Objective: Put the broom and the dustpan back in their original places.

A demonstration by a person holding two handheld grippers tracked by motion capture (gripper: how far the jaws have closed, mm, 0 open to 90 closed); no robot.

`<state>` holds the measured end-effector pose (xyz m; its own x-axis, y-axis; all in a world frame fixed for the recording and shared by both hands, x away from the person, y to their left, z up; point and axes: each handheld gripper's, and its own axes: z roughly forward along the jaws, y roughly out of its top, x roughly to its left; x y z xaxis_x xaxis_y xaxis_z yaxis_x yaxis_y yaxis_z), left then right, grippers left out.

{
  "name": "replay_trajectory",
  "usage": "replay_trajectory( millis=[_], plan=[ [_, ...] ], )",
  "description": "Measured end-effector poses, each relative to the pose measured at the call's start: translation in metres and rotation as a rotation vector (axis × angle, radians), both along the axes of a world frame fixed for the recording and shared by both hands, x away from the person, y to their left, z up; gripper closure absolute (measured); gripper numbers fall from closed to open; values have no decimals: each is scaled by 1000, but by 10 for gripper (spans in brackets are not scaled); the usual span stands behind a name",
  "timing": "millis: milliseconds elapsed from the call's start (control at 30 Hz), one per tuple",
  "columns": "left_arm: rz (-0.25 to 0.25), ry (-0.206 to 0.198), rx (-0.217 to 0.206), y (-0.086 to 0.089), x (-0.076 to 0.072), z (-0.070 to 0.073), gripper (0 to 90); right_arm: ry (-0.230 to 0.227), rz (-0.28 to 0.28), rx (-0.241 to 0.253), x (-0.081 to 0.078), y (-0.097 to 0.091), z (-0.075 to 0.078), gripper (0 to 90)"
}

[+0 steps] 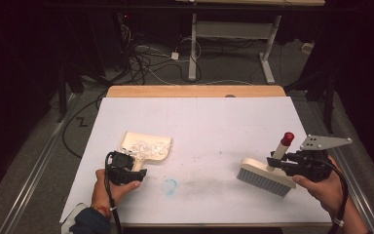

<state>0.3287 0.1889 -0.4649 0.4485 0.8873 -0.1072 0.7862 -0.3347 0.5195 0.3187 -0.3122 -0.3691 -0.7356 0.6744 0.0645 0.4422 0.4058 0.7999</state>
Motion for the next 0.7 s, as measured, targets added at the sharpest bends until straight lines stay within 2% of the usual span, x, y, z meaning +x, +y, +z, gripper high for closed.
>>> replay_trajectory(
  millis=[133,200,267,333,367,467,567,700],
  plan=[
    [-49,-21,4,-4,-5,0,419,-5,-20,-22,12,3,0,672],
    [-81,-33,44,-7,-8,0,418,-6,-38,-31,20,6,0,663],
    [-106,-65,89,-10,-10,-1,390,-30,-59,-20,28,8,0,648],
    [-126,-89,103,-8,-11,-1,367,-42,-85,-5,38,10,-1,637],
    [-135,-106,88,-6,-12,0,338,-46,-97,-11,41,11,-1,633],
    [-161,-184,35,2,-18,5,331,-52,-143,-17,56,15,-5,624],
    [-154,-259,21,7,-26,7,269,-48,-171,-32,68,21,-9,616],
    [-152,-322,-2,11,-32,8,235,-59,-205,-58,83,30,-13,610]
  ],
)
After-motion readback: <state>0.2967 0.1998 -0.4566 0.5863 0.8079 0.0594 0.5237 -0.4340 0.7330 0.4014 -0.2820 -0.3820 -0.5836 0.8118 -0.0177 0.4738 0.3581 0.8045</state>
